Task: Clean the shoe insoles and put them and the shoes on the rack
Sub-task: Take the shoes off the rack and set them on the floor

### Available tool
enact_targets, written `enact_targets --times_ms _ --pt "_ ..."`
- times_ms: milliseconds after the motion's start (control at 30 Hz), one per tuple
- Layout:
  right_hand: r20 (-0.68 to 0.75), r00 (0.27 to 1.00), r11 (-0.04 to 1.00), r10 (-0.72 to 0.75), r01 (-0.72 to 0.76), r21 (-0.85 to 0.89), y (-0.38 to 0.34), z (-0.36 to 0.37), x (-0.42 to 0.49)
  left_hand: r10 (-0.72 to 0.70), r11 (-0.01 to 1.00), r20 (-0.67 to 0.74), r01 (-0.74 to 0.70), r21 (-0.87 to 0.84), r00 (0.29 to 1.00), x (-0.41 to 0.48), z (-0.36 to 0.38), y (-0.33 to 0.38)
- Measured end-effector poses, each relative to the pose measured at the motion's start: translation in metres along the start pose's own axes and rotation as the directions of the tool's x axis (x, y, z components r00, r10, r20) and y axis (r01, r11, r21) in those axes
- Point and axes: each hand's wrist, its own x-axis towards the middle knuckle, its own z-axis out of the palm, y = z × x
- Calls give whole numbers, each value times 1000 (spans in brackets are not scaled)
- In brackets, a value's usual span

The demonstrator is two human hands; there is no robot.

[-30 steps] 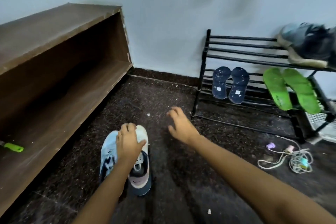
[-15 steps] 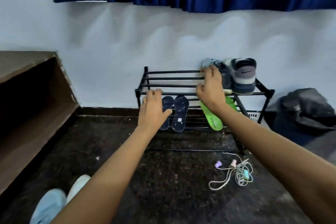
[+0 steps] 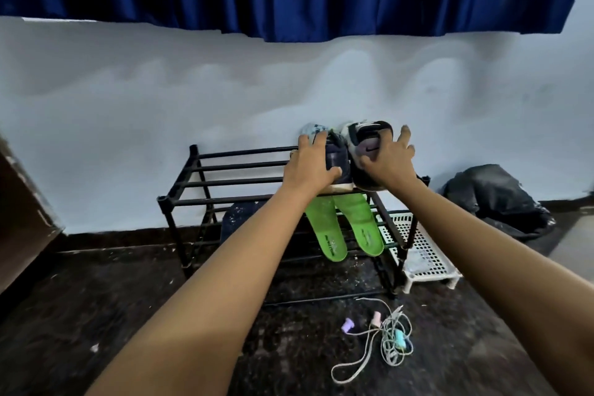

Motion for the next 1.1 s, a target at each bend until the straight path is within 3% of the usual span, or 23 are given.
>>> enact_targets --times_ms 133,233,367,500,633,800,1100 --pt "38 998 990 -43 38 136 4 2 6 -47 999 41 48 -3 998 18 13 6" --pt "-13 995 980 -96 97 175 5 1 9 -116 988 67 122 -93 991 22 18 9" --pt "-91 984 968 -150 165 188 5 0 5 -107 980 -34 99 -173 994 15 11 7" --pt "-172 966 950 -193 228 215 -14 -11 -7 -35 991 -118 19 -131 992 -2 -21 -10" --pt "-242 930 900 -276 339 276 -62 -32 -23 -35 996 -242 14 -89 970 -20 -74 -31" --pt "-265 885 815 -383 459 354 -148 -41 -58 -113 992 -352 124 6 929 -59 -138 -76" --pt "-195 836 663 -513 530 528 -269 25 -158 -264 944 -400 320 80 878 -171 -181 -197"
